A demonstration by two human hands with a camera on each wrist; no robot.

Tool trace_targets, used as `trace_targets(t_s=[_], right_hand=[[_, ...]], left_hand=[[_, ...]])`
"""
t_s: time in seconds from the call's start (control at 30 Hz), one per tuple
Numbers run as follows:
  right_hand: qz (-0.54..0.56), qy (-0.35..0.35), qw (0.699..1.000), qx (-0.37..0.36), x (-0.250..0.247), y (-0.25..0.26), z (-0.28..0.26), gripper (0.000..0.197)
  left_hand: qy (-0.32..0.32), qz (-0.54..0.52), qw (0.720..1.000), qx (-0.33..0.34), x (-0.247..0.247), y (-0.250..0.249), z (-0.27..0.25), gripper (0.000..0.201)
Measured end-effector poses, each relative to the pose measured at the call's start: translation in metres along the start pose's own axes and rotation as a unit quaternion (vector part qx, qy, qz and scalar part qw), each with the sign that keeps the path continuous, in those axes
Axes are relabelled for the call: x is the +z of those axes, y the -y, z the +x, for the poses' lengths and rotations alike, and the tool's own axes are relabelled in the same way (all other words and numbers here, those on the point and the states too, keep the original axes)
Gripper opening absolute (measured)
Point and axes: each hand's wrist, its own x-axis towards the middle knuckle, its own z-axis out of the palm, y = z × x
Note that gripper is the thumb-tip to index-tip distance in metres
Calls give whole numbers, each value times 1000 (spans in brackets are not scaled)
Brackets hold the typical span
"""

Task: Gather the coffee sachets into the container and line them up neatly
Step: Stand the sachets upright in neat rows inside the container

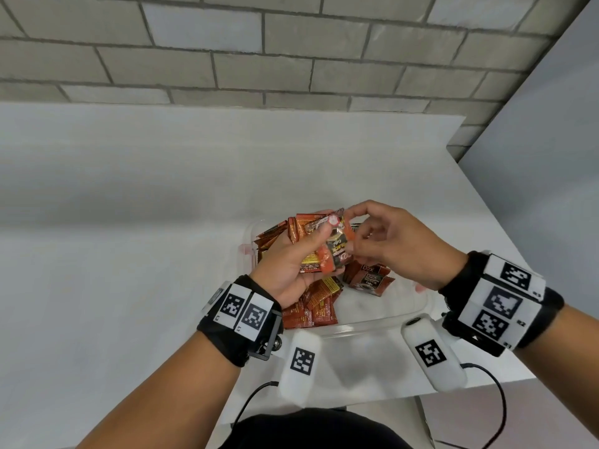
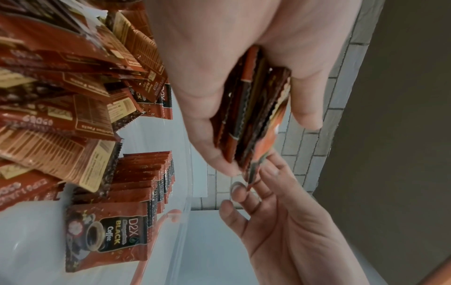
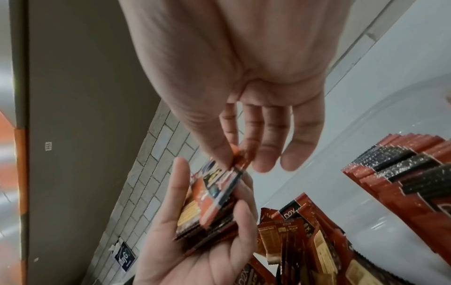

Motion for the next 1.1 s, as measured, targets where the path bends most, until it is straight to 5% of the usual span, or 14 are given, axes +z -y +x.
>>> trace_targets(t_s=[0.17,0.33,0.57,0.67,0.73,0.87,1.1], right_hand=[[-26,-14,999,-13,-3,5,2,38],[176,-10,977,121,-2,0,-2,19],[210,-56,971,103,-22,4,2,14],[119,-80,985,91,-32,-1,4,16],[-33,-65,995,65,-35,-12,3,15],[-328,62,942,36,-26,-37,0,8],[-462,87,882,39,-13,-61,12,11]], left_hand=[[-18,5,1000,8,1,0,0,36],[-29,-9,999,43,3,-1,-2,35],[-18,-10,999,48,0,-1,-3,27],[-53,-16,997,52,-3,-5,-3,26],[-72,-21,996,52,-7,-7,-2,31],[-85,-22,995,42,-10,-8,-3,39],[-76,-10,997,30,-11,-8,-6,45]])
